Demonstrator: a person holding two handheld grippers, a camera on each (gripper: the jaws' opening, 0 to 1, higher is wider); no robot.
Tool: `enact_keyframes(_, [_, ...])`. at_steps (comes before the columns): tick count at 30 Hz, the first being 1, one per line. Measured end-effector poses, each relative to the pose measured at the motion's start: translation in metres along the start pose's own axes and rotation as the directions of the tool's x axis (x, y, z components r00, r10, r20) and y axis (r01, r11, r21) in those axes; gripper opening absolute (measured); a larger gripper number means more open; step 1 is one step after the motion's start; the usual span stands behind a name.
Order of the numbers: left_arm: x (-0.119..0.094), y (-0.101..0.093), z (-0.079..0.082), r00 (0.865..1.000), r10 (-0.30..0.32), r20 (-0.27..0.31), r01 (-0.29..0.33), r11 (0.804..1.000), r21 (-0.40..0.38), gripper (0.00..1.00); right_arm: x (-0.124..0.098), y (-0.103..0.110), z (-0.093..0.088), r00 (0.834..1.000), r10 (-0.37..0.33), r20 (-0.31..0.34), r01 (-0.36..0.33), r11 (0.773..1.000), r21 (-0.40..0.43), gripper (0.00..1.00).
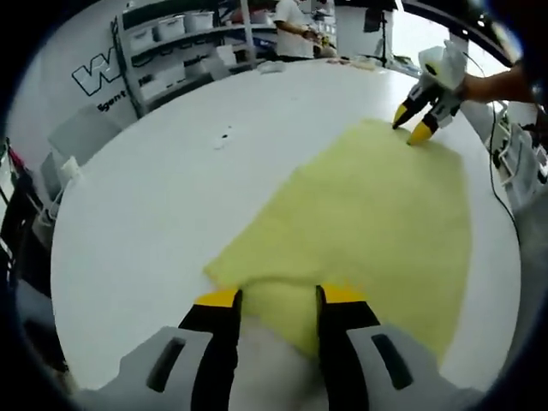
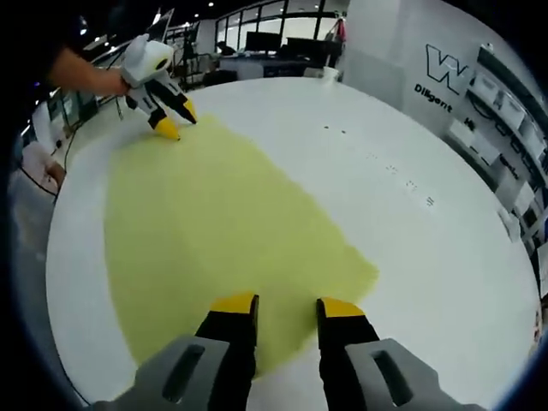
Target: Fold the garment on the visible template until the final outline fits inside the template.
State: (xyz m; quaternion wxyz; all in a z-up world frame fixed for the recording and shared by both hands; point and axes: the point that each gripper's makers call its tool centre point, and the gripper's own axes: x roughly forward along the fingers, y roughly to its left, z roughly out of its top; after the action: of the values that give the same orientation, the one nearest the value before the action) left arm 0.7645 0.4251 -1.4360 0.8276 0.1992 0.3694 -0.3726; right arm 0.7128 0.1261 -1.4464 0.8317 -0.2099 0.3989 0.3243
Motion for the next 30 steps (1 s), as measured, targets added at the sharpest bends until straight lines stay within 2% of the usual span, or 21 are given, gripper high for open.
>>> enact_keyframes(1, [0.000, 0.003, 0.000, 1.000, 0.004, -0.001, -0.004, 1.000, -0.018, 0.45, 0.002, -0.002, 0.004, 1.000, 0.003, 0.029, -0.004, 1.000, 0.029, 0.22])
enact_keyframes(5, [0.000, 0.008, -0.001, 1.000, 0.018, 0.000, -0.018, 0.999, -0.036, 0.51, 0.002, -0.006, 0.002, 1.000, 0.000, 0.006, 0.000, 0.999, 0.050, 0.25])
enact_keyframes(7, [-0.003, 0.007, -0.001, 1.000, 0.028, -0.001, -0.028, 0.999, -0.037, 0.45, 0.001, -0.006, 0.002, 1.000, -0.009, -0.003, 0.009, 1.000, 0.030, 0.26])
enact_keyframes(9, [-0.006, 0.002, 0.004, 1.000, 0.021, 0.017, -0.022, 1.000, 0.020, 0.37, -0.001, -0.003, 0.003, 1.000, -0.006, 0.003, 0.006, 1.000, 0.024, 0.26])
enact_keyframes(10, [-0.008, -0.001, 0.007, 0.999, 0.021, 0.027, -0.022, 0.999, 0.038, 0.34, -0.001, -0.001, 0.003, 1.000, -0.004, 0.007, 0.004, 1.000, 0.023, 0.26])
enact_keyframes(12, [-0.009, -0.016, 0.018, 0.997, -0.021, 0.075, 0.015, 0.997, 0.071, 0.34, -0.003, 0.003, 0.004, 1.000, 0.000, 0.019, 0.000, 1.000, 0.018, 0.26])
enact_keyframes(14, [-0.009, -0.028, 0.030, 0.989, -0.055, 0.136, 0.049, 0.998, 0.046, 0.37, -0.005, 0.008, 0.007, 0.999, 0.005, 0.039, -0.006, 1.000, 0.019, 0.26])
enact_keyframes(17, [0.000, -0.031, 0.022, 0.994, -0.053, 0.091, 0.049, 0.998, 0.048, 0.38, -0.007, 0.022, 0.015, 0.995, 0.037, 0.092, -0.040, 0.999, 0.027, 0.24])
enact_keyframes(19, [0.004, -0.032, 0.019, 0.995, -0.059, 0.085, 0.055, 0.997, 0.047, 0.36, -0.007, 0.029, 0.013, 0.994, 0.044, 0.097, -0.047, 0.998, 0.035, 0.23])
enact_keyframes(23, [0.010, -0.026, 0.012, 0.996, -0.050, 0.068, 0.051, 0.999, -0.011, 0.38, -0.003, 0.033, 0.005, 0.995, 0.050, 0.085, -0.054, 0.998, 0.045, 0.24])
enact_keyframes(24, [0.010, -0.021, 0.013, 0.997, -0.031, 0.075, 0.032, 0.999, -0.022, 0.39, -0.003, 0.033, 0.003, 0.996, 0.048, 0.081, -0.052, 0.998, 0.047, 0.23])
enact_keyframes(26, [0.011, -0.016, 0.014, 0.996, -0.026, 0.081, 0.026, 1.000, -0.001, 0.39, -0.003, 0.030, -0.001, 0.996, 0.040, 0.083, -0.045, 0.997, 0.065, 0.24])
enact_keyframes(28, [0.012, -0.008, 0.014, 0.997, -0.008, 0.077, 0.010, 1.000, -0.028, 0.44, -0.005, 0.027, -0.002, 0.995, 0.030, 0.099, -0.041, 0.994, 0.106, 0.25])
enact_keyframes(30, [0.012, 0.005, 0.012, 0.996, 0.031, 0.078, -0.024, 0.996, -0.087, 0.52, -0.005, 0.026, -0.002, 0.995, 0.023, 0.097, -0.034, 0.993, 0.112, 0.25])
